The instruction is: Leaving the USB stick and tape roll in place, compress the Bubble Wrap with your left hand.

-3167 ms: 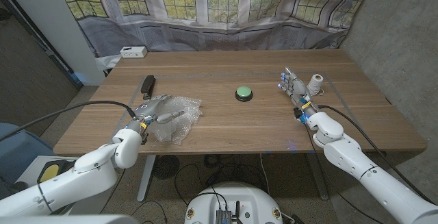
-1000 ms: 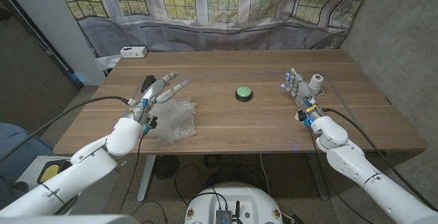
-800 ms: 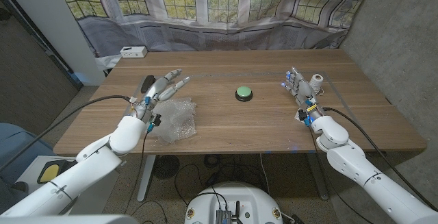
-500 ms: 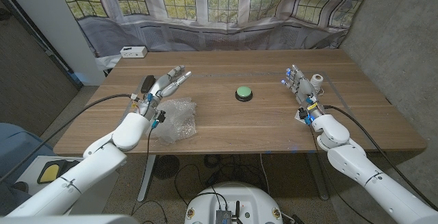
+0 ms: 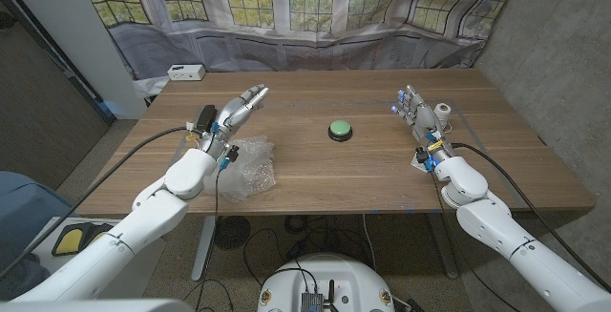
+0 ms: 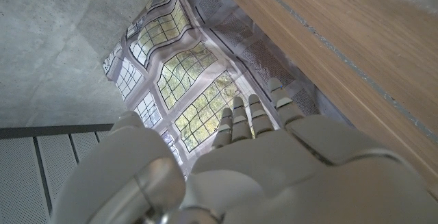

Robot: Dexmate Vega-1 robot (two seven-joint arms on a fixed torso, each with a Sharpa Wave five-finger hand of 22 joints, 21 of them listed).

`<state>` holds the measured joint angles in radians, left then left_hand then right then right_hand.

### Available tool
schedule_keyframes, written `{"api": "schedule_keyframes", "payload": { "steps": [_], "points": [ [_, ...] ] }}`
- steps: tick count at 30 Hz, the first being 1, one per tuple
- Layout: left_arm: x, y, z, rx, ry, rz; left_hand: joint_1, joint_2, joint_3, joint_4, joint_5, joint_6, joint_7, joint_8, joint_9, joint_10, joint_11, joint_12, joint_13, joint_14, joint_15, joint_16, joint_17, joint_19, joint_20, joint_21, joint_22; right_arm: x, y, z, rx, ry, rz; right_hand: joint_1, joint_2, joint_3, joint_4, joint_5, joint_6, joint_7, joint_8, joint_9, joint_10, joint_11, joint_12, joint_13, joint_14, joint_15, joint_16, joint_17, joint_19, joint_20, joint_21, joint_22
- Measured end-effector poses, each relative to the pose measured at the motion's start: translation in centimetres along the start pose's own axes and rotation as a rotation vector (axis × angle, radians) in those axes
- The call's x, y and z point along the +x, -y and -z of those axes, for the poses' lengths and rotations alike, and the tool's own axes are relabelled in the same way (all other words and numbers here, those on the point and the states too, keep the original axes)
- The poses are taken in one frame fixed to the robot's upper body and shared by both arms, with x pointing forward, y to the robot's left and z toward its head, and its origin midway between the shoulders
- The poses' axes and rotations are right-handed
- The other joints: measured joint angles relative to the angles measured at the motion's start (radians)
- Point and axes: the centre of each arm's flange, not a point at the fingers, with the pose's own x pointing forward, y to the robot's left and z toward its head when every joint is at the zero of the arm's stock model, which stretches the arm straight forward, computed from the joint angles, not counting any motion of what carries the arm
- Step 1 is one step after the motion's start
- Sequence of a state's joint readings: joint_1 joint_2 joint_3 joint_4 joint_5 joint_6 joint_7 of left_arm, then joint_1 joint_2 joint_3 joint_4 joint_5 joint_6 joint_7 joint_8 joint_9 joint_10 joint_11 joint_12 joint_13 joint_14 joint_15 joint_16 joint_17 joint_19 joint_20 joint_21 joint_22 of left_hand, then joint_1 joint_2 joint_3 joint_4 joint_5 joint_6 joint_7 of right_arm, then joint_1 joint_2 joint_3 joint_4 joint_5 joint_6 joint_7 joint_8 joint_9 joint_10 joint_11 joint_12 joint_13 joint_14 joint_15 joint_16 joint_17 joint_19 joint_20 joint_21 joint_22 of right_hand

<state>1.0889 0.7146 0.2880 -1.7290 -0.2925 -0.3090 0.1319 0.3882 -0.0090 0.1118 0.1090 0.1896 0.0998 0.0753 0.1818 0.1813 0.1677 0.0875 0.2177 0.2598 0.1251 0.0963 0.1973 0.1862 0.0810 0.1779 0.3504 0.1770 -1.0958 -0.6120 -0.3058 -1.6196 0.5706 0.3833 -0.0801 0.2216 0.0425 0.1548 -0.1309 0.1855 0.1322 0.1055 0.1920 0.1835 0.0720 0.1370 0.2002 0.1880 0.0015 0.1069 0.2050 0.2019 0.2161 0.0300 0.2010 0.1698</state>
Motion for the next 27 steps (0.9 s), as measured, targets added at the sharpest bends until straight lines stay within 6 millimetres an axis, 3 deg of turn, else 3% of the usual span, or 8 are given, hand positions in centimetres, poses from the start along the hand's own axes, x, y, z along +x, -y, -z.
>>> {"api": "schedule_keyframes", "payload": {
  "steps": [16,27],
  "points": [
    [3.2,0.0,1.8,-0.194,-0.012,-0.004,-0.007,-0.007,-0.004,-0.004,0.0,0.005,0.005,0.0,0.0,-0.005,0.005,-0.003,-0.009,-0.004,0.004,0.0,0.0,0.003,-0.028,-0.011,0.0,0.7,0.0,-1.2,-0.022,0.014,-0.02,0.0,0.0,0.0,0.0,0.0,0.0,0.0,0.0,0.0,0.002,-0.001,0.0,0.0,0.0,0.0,0.0,0.0,-0.004,-0.003,0.0,0.0],
    [4.0,0.6,3.7,-0.273,-0.049,-0.024,-0.007,-0.006,-0.004,-0.004,0.0,0.009,0.009,0.0,0.0,-0.005,0.013,-0.003,-0.014,-0.004,0.004,0.0,-0.005,-0.002,-0.033,-0.018,0.0,1.6,0.3,-0.1,-0.015,-0.024,-0.044,0.0,0.0,0.0,0.0,0.0,0.0,0.0,0.0,0.0,0.002,-0.001,0.0,0.0,0.0,0.0,0.0,0.0,-0.004,-0.003,0.0,0.0]
  ]
}}
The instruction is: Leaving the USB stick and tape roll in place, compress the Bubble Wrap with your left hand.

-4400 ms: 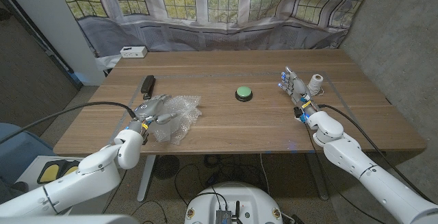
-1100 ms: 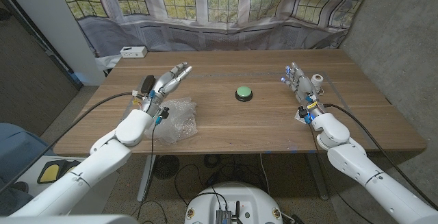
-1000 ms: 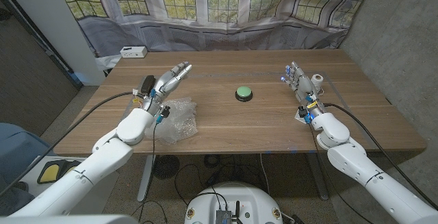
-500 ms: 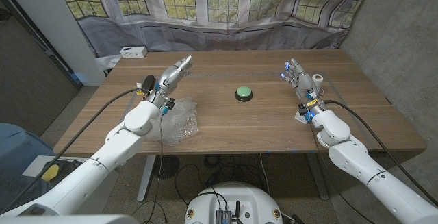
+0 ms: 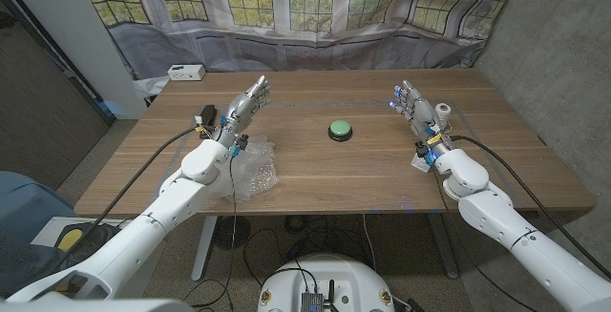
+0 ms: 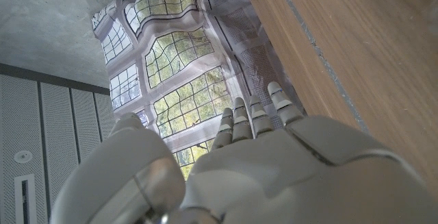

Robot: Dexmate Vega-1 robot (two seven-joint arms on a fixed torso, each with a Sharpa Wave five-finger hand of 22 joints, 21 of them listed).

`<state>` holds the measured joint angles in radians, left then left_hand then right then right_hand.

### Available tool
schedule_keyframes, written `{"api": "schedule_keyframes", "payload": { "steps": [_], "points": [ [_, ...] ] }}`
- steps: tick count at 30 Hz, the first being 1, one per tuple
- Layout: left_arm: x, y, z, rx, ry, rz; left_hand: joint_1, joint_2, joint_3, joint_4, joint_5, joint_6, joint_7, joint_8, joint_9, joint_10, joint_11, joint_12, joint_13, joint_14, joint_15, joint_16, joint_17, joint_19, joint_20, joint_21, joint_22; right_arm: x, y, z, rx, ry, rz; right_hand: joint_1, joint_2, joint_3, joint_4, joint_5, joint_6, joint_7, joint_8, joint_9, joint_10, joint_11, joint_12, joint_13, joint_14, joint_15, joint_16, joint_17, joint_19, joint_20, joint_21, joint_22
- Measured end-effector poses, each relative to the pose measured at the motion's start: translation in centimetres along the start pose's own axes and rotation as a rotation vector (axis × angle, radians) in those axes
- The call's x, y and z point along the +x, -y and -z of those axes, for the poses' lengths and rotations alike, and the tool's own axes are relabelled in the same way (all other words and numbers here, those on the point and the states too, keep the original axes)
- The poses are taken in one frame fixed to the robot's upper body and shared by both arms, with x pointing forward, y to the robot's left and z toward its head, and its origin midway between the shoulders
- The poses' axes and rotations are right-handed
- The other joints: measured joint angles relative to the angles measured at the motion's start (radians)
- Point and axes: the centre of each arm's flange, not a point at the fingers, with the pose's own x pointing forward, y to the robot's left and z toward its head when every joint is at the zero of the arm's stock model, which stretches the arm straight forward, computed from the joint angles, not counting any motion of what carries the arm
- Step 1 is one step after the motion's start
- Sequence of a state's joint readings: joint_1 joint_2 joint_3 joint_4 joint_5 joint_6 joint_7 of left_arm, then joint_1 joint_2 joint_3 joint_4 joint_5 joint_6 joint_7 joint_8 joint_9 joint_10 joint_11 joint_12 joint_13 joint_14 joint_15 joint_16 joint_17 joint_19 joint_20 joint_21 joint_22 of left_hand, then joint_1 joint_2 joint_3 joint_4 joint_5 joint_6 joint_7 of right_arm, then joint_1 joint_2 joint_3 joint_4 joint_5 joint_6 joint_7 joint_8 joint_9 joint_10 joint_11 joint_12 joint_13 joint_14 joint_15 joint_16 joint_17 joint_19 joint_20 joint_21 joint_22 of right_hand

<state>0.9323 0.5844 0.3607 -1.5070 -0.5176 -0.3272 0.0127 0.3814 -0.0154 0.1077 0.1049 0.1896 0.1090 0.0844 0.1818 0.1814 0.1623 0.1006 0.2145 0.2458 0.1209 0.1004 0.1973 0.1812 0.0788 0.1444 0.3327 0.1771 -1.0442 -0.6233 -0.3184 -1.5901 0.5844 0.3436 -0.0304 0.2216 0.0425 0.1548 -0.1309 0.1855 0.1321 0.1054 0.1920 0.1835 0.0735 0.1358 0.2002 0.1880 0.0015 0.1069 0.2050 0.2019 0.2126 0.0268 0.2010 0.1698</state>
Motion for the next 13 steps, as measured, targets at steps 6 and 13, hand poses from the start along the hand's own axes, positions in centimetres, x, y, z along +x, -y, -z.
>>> {"api": "schedule_keyframes", "payload": {
  "steps": [6,13],
  "points": [
    [0.2,0.2,0.7,-0.031,-0.014,0.001,-0.006,0.006,0.0,0.0,0.0,0.002,0.002,0.0,0.0,0.0,0.0,0.0,0.0,0.0,0.0,0.0,0.0,0.0,0.0,0.0,0.0,0.2,0.1,0.4,0.008,-0.011,-0.003,0.0,0.0,0.0,0.0,0.0,0.0,0.0,0.0,0.0,0.003,0.004,0.0,0.0,0.0,0.0,0.0,0.0,0.0,0.0,0.0,0.0],
    [0.3,0.3,1.1,-0.05,-0.02,-0.001,-0.006,0.006,0.0,0.0,0.0,0.002,0.002,0.0,0.0,0.0,0.0,0.0,-0.005,0.0,0.0,0.0,0.0,0.0,0.0,-0.006,0.0,0.1,0.1,0.7,0.015,-0.017,-0.001,0.0,0.0,0.0,0.0,0.0,0.0,0.0,0.0,0.0,0.003,0.004,0.0,0.0,0.0,0.0,0.0,0.0,0.0,0.0,0.0,0.0]
  ]
}}
